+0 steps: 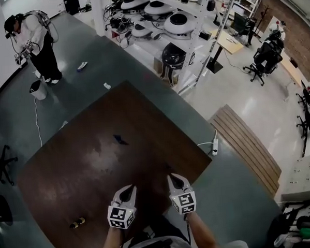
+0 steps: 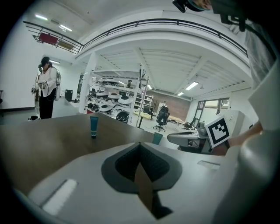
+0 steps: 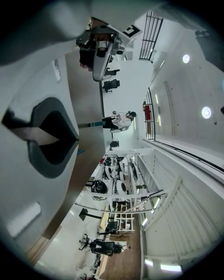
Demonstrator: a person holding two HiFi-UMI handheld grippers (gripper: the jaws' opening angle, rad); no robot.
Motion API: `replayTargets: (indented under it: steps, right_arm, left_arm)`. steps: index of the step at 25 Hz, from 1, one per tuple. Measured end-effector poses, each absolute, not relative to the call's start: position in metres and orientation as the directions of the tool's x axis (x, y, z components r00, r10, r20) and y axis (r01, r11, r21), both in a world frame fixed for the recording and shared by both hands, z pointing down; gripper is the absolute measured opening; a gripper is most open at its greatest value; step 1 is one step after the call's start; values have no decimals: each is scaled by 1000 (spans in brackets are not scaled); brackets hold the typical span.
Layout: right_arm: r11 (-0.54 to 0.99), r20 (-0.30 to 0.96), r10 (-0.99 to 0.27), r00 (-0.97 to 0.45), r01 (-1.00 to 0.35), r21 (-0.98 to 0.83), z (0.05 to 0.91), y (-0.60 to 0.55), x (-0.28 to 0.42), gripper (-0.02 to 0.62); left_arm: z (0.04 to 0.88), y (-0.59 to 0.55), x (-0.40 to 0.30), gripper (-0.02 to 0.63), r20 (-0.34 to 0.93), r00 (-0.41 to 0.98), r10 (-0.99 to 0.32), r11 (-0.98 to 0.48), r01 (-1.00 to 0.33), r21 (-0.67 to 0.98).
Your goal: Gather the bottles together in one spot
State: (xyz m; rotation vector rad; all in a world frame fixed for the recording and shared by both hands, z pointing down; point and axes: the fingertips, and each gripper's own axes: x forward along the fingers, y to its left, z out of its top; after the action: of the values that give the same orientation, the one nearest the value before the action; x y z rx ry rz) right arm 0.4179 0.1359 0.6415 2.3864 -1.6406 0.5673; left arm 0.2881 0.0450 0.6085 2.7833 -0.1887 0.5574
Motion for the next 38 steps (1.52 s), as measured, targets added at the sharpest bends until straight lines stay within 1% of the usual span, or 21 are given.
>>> replayTargets:
  steps: [6, 15, 16, 17, 18, 19, 22, 24, 30, 31, 32, 34, 37, 38]
  right_arm:
    - [-372, 428, -852, 302, -924, -88, 655, 129, 429, 2]
    - [-378, 435, -851, 295, -918, -116, 668, 131, 433, 6]
    - [-379, 436, -851, 293, -917, -122, 671, 131, 434, 80]
    - [-378, 438, -851, 291, -918, -124, 673, 131, 434, 130]
    - [-376, 440, -850, 289, -919, -122, 675, 130, 435, 142]
    - [-374, 443, -849, 288, -920, -117, 677, 129, 436, 183]
    - [-371, 446, -845, 294, -924, -94, 681, 122, 440, 271]
    - [-369, 442, -847, 297, -926, -86, 682, 118, 442, 296]
    - [-355, 458, -844, 280, -931, -85, 684, 111, 445, 297]
    - [-355, 462, -842, 280, -931, -83, 685, 111, 445, 289]
    - [-356, 463, -840, 284, -931, -76, 686, 111, 446, 276]
    - [-360, 467, -834, 293, -931, -57, 690, 112, 448, 220]
    - [-363, 475, -827, 300, -931, -43, 693, 113, 449, 153]
    - [-365, 475, -826, 304, -930, -41, 693, 113, 450, 149]
  left_arm:
    - [623, 43, 299, 0, 424, 904, -55, -944, -186, 273]
    - [631, 41, 307, 1, 437, 898, -46, -944, -182, 276]
    - [632, 41, 307, 1, 438, 898, -46, -943, -184, 277]
    - [632, 42, 306, 0, 439, 897, -46, -942, -185, 279]
    - [633, 42, 304, 1, 440, 897, -47, -941, -187, 280]
    - [634, 42, 303, 1, 441, 896, -48, -941, -189, 281]
    - [637, 41, 302, 2, 449, 892, -50, -940, -195, 282]
    - [637, 40, 302, 0, 452, 891, -49, -939, -195, 283]
    - [637, 37, 306, 0, 454, 890, -48, -939, -195, 282]
    - [638, 36, 307, 0, 454, 889, -49, -939, -196, 283]
    - [638, 35, 307, 0, 455, 889, -49, -938, -197, 284]
    - [640, 35, 307, 1, 458, 888, -49, -937, -199, 286]
    - [642, 34, 307, 0, 460, 887, -51, -936, -203, 288]
    - [643, 33, 307, 0, 459, 887, -52, -936, -204, 288]
